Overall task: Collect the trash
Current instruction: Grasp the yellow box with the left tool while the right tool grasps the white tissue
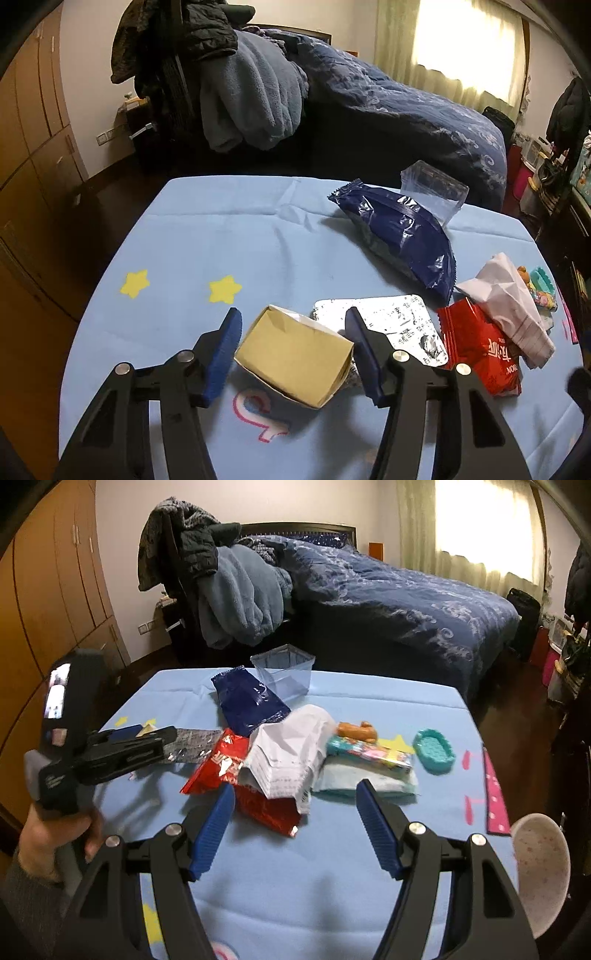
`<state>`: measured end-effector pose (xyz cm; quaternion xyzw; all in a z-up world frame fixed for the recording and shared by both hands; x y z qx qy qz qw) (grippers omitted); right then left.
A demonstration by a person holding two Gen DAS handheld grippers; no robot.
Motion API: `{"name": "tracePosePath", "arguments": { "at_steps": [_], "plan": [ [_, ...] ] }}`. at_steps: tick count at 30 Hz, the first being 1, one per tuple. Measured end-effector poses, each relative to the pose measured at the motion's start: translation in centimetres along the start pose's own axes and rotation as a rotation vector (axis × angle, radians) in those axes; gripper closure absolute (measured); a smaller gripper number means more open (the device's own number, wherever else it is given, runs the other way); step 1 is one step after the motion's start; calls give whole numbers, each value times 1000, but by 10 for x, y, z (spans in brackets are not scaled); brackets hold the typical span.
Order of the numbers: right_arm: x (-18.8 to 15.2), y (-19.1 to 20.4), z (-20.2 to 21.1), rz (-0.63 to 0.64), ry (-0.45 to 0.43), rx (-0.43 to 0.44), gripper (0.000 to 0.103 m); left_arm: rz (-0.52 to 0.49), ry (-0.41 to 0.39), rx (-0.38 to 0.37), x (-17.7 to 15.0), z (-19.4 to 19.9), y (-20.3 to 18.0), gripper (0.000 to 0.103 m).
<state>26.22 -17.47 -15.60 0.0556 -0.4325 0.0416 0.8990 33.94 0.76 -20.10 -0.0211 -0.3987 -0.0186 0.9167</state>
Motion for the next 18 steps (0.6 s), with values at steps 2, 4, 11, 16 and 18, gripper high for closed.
{"name": "tracePosePath", "arguments": {
  "at_steps": [2,4,11,16,18],
  "plan": [
    [1,6,-11,6,13,7,34,7,-2,6,1,2,3,45],
    [1,10,-21,9,22,8,34,13,-9,0,2,5,4,45],
    [-1,14,-42,28,43,-24,68,17,-20,-16,4,10,1,45],
    [-4,12,-34,35,31,-28,75,21,-23,-19,5,13,2,45],
    [-4,11,-30,29,24,-24,75,21,-29,-18,4,16,3,45]
  ]
}}
Point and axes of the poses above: each gripper's, at about its wrist camera, not at the fingertips, and z roughly against the way its jaws point, y to its left, x to its top, the point moved 10 cm from there along -z, roughly the way its jaws point, and after that the axes turned 6 degrees about -y, right-handed, at the moved point
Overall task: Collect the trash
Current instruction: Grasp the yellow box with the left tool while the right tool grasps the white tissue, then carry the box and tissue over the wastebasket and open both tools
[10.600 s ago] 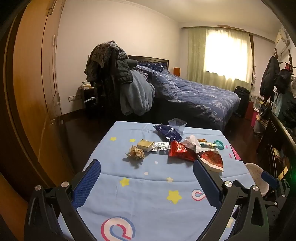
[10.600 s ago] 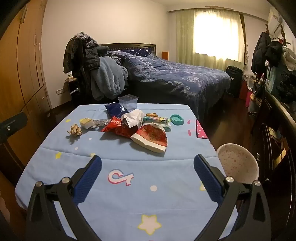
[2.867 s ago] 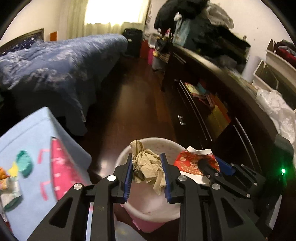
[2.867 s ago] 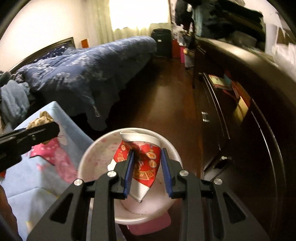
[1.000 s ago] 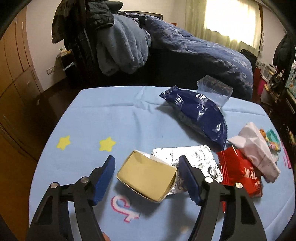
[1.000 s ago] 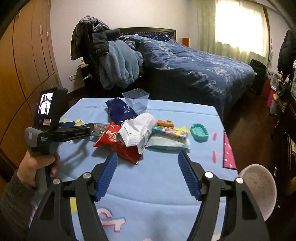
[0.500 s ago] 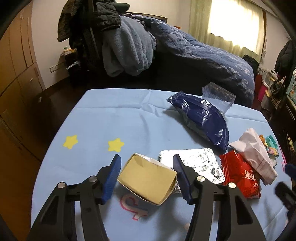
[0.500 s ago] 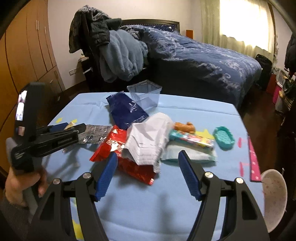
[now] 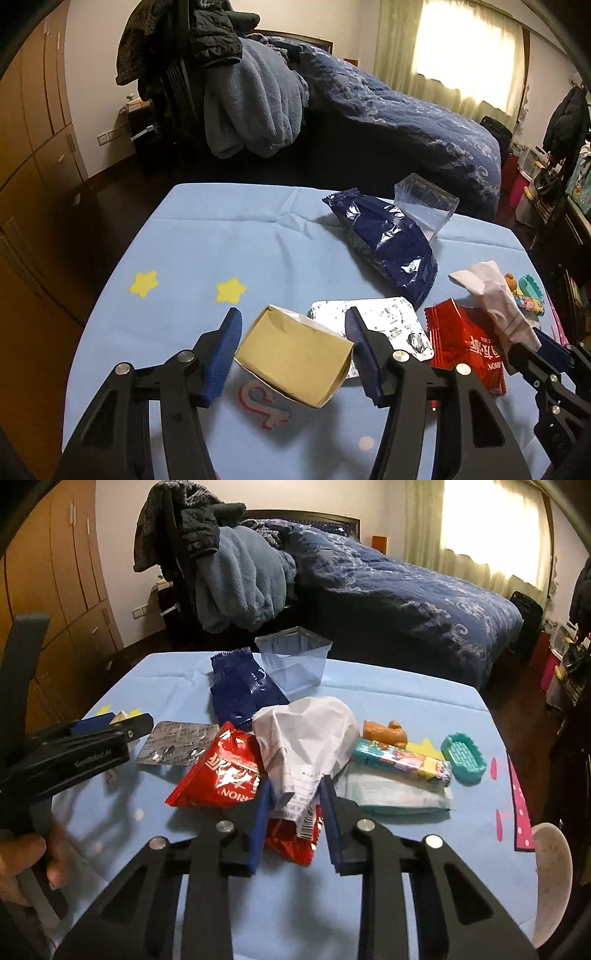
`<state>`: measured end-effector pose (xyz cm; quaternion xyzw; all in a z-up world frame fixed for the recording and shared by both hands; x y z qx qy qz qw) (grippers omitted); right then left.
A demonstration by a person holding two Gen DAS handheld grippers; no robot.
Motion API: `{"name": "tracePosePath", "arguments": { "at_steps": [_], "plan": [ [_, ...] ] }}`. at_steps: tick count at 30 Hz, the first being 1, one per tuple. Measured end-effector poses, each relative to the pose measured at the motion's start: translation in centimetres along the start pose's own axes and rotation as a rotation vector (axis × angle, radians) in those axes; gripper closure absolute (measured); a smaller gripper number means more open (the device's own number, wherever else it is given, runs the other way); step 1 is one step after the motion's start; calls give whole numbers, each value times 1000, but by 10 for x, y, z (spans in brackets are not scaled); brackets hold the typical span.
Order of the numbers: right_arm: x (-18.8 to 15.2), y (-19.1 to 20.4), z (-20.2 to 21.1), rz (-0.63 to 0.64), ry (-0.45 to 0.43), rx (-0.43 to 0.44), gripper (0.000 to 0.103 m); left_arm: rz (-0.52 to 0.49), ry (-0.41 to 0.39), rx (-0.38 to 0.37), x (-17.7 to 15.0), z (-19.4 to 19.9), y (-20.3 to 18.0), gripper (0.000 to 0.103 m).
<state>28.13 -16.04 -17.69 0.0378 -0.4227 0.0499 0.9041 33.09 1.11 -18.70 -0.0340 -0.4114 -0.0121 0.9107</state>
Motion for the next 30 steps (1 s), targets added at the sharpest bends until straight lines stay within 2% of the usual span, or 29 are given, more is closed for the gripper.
{"name": "tracePosePath", "arguments": {
  "at_steps": [9,19,30],
  "plan": [
    [0,-2,33,-32,-34,39,75,3,-23,2,-4,22,1,45],
    [-7,-12,74,-85,-79,77,76,-27,-81,15,-11,73,-9,45],
    [-19,-18,113,-110,-108,102,76,3,-134,-66,-16,118,-19,45]
  ]
}}
Point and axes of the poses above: each gripper's, at about its wrist camera, not at the fingertips, and z roughly against the way its jaws point, y to its left, x to its top, the point moved 10 cm from there along -z, roughly the way its jaws point, and after that the axes turned 6 degrees about -y, right-handed, at the moved point
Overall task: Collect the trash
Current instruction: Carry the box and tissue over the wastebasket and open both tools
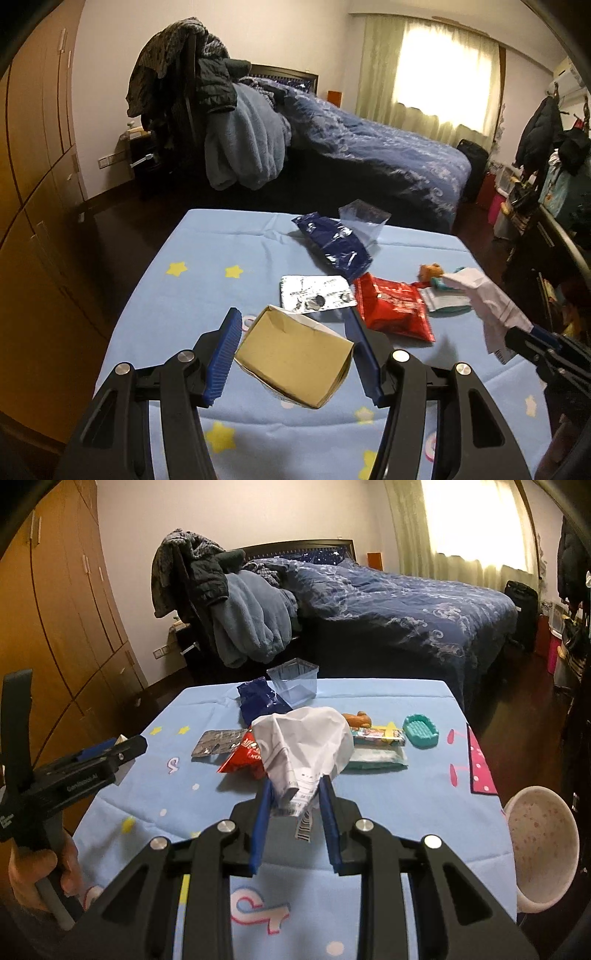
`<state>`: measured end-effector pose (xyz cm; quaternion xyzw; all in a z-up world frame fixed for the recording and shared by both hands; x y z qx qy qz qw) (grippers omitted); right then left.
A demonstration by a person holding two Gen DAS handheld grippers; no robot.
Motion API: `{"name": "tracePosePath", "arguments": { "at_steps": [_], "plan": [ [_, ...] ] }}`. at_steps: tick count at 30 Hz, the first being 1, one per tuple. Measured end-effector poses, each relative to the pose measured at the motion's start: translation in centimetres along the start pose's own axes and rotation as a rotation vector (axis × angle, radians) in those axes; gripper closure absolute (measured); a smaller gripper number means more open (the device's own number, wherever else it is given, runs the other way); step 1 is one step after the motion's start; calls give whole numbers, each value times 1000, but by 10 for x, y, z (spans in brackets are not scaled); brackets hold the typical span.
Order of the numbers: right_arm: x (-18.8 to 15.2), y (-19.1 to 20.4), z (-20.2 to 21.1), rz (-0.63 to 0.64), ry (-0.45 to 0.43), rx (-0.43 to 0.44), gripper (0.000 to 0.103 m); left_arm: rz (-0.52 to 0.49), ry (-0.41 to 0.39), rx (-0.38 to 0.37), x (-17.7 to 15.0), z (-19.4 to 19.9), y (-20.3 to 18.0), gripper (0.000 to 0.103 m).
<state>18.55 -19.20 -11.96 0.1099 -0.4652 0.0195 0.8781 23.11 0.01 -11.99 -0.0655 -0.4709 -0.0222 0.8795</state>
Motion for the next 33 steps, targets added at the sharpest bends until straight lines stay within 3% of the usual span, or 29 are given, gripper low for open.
{"name": "tracePosePath", "arguments": {
  "at_steps": [8,18,26,33],
  "plan": [
    [-14,-7,19,-36,0,7,76,-14,-17,-43,-1,18,-21,45],
    [-32,-41,50,-95,-9,-19,76,-83,-17,-134,-8,28,-86,45],
    [-45,-99,85,-177,-45,-91,76,-165,-8,-236,-11,28,-165,45],
    [-52,-169,123,-250,-95,-216,76,-257,2,-358,-15,23,-255,45]
  ]
}}
Point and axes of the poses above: each gripper's, at about its wrist camera, not at the fingertips, and z roughly against the way its jaws point, y to its left, x to its top, the point moved 10 cm from there along -z, roughly the way its jaws point, and after that the axes turned 6 degrees about -y, right-handed, at the moved point
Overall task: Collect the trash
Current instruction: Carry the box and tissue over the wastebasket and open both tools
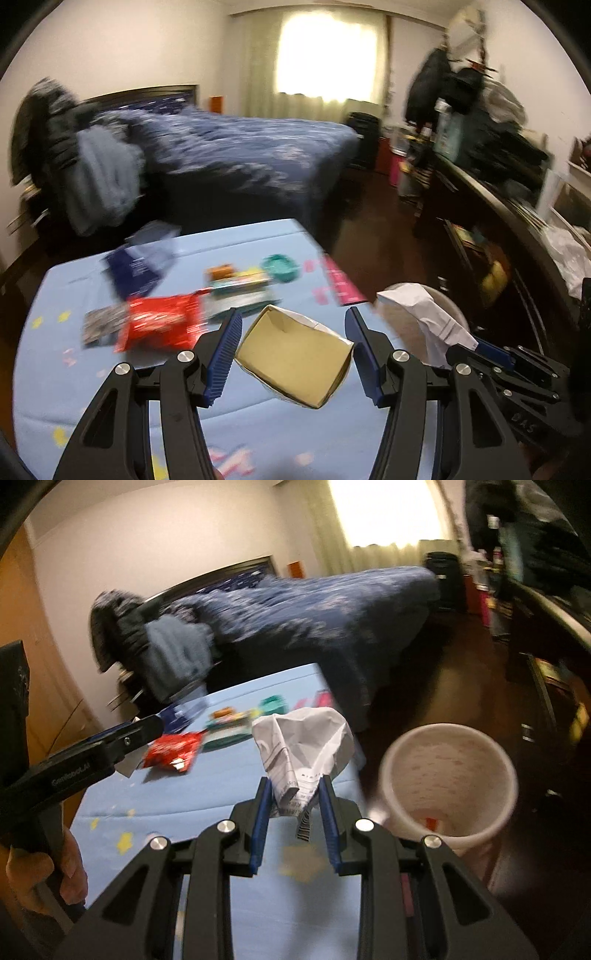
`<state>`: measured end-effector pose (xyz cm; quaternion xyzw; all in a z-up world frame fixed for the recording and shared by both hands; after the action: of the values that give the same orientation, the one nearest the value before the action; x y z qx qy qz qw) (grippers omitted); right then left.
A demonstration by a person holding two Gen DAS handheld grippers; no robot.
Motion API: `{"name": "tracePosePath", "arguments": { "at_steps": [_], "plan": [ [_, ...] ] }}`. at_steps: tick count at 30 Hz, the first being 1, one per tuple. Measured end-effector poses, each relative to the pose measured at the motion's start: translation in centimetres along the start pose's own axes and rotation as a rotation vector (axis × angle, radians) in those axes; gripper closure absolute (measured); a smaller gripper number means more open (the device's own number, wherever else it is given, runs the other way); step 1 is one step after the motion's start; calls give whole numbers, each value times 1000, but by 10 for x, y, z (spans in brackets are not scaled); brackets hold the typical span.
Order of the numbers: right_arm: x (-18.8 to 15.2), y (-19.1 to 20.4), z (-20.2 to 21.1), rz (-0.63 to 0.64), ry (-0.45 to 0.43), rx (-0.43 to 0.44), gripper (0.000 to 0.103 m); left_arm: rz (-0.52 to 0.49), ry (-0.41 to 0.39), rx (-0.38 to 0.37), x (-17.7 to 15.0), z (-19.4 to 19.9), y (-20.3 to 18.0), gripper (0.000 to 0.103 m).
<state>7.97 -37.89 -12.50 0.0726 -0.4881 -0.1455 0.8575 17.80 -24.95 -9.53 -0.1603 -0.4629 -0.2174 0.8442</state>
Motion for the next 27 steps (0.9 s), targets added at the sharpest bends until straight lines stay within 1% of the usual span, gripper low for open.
{"name": "tracePosePath", "arguments": {
  "at_steps": [1,3,4,7,10,14,19,23,27],
  "plan": [
    [3,-16,4,-14,-13,-29,76,-21,4,-28,3,-8,-18,45],
    [7,-38,9,-28,-28,-73,76,-49,6,-57,6,-17,-39,45],
    [10,-56,11,-39,-37,-109,76,-72,9,-83,9,-26,-56,45],
    [12,-92,14,-67,-47,-175,76,-99,27,-130,12,-45,-90,45],
    [13,-128,12,-101,-48,-238,76,-124,36,-157,17,-63,-116,45],
    [10,-166,6,-138,-38,-288,76,-145,54,-173,18,-88,-141,45],
    [8,-182,-14,-142,-12,-299,76,-137,101,-186,16,-121,-159,45],
    [0,-188,-32,-144,8,-307,76,-150,128,-179,14,-149,-172,45],
    [-7,-195,-52,-142,38,-307,75,-121,167,-177,7,-177,-179,44]
  ]
}}
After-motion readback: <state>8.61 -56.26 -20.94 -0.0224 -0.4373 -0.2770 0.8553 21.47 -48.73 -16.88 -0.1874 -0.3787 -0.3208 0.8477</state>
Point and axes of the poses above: each gripper's, at about its wrist camera, not at the fingertips, and z roughly against the way its jaws point, y to its left, x to its top, the point moved 10 cm from there along -z, roughly the way its jaws point, and after that the axes turned 6 degrees about -y, right-handed, at the moved point
